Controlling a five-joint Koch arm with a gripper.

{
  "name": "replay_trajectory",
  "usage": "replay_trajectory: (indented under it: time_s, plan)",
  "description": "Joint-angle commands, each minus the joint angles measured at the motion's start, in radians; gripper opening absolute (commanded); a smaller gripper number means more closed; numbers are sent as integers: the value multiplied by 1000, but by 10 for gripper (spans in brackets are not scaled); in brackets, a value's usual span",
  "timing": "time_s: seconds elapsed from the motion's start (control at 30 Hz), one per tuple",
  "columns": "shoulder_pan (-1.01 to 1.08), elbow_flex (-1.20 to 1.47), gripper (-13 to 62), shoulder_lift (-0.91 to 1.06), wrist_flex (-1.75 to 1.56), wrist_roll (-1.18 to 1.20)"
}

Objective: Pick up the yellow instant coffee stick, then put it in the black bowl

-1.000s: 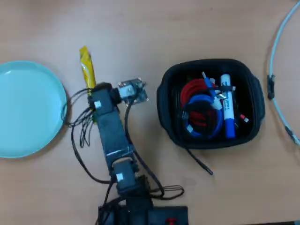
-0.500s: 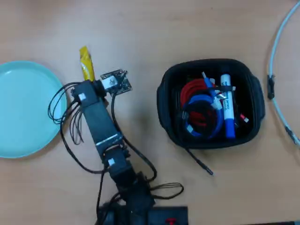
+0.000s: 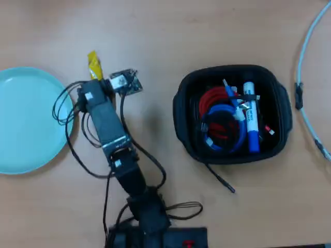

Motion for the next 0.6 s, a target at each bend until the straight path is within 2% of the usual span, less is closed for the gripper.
replay_trajectory:
  time_s: [0.0,0.27,0.57]
  plan:
    - [15,-133,431,-41,14,-28]
    - [34,-290,430,-164,3,-28]
    - [57,-305,434,-242,-12,-34]
